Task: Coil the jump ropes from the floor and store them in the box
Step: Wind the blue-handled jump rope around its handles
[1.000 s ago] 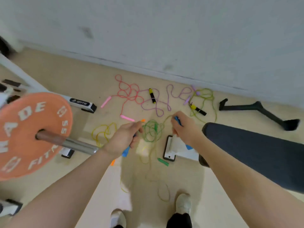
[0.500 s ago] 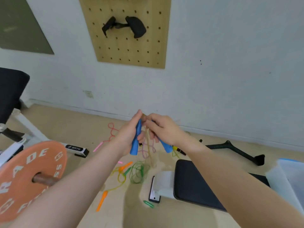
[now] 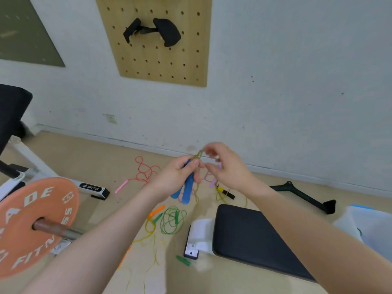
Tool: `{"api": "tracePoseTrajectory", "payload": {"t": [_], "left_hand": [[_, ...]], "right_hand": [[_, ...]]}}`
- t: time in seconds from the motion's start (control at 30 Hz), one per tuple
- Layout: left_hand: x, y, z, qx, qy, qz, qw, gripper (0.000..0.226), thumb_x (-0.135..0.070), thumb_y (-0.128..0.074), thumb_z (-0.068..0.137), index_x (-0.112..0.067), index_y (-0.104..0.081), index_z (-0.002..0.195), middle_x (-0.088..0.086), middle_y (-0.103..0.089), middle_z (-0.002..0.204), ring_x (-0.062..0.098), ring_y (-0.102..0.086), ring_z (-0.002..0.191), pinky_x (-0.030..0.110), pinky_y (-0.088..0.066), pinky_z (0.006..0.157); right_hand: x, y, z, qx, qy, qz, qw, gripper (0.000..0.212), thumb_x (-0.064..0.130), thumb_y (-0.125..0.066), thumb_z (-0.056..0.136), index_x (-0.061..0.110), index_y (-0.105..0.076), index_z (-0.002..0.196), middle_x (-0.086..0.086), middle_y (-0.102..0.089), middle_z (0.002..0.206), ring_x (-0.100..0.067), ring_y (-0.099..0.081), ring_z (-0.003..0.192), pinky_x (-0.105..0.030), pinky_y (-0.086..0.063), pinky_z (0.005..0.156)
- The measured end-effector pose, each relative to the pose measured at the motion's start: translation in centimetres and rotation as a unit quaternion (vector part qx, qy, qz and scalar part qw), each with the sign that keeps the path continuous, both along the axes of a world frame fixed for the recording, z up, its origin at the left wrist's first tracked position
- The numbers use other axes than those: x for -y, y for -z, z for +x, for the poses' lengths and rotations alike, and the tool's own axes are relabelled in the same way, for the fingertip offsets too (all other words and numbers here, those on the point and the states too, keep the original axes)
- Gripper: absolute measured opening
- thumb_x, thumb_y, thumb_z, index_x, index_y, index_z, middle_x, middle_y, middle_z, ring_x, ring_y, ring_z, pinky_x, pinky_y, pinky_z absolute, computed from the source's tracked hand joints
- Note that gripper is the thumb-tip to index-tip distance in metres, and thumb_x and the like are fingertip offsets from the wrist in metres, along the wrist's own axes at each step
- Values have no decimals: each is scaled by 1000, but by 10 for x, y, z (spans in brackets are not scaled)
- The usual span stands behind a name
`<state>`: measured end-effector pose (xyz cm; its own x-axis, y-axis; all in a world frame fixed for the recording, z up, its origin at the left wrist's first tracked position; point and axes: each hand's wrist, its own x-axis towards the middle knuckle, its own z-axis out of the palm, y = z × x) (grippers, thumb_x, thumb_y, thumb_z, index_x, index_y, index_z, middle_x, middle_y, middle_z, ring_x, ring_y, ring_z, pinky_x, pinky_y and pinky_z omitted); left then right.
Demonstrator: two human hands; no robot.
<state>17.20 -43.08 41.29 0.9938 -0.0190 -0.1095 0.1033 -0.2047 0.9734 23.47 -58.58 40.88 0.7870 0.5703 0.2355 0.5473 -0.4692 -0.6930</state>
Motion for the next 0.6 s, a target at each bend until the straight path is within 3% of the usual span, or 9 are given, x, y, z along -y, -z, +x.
{"api": "tracePoseTrajectory", "payload": {"t": [0.07,0.1,0.17,0.23,0.27,0.4,0.6], "left_hand": [[2,-3,0,-14,48,0,999,23,-19,-37,101,-11,-56,90,-4,-55,55,18,-60,58,32,-52,62],[2,-4,0,-22,63,-3,998,22,-20,-36,101,-11,-54,91,-3,-54,56,19,-59,56,34,-52,64],[1,-6,-2,-33,76,-22,996,22,-21,-36,101,-13,-55,93,-1,-53,59,19,-57,55,33,-52,63],[-4,-8,-5,-47,70,-47,995,25,-21,-35,101,-12,-57,93,-1,-54,61,17,-56,52,29,-50,59],[-7,-8,-6,-54,64,-59,995,26,-21,-36,101,-11,-58,92,-1,-55,61,15,-55,51,28,-49,58],[-18,-10,-12,-76,76,-92,990,24,-19,-39,100,-11,-60,93,1,-56,65,15,-55,54,25,-49,56],[-35,-11,-19,-91,123,-34,988,9,-17,-48,97,-12,-55,96,3,-56,69,14,-54,55,24,-49,59]], "right_hand": [[-1,-2,7,-15,-47,-21,999,49,4,-55,87,17,-48,133,0,-48,130,-6,-43,117,-21,-33,103],[-3,-5,8,-19,-79,-36,996,47,1,-53,88,15,-50,133,-2,-50,129,-4,-43,116,-19,-32,102],[-5,-7,10,-10,-104,-55,993,35,-2,-48,89,8,-60,121,3,-63,106,7,-52,94,-16,-39,87],[-6,-8,10,-30,-80,-45,995,28,2,-45,94,5,-63,115,13,-62,86,10,-55,77,-9,-41,74],[-7,-10,10,-50,-63,-41,996,28,5,-43,96,5,-62,116,13,-61,84,8,-56,75,-8,-42,75],[-18,-16,1,-122,-35,-25,992,26,9,-38,98,19,-61,99,4,-58,69,-10,-55,65,-34,-48,68],[-33,-29,-12,-188,9,6,982,30,9,-40,92,27,-58,76,6,-45,60,-18,-42,62,-32,-38,63]]}}
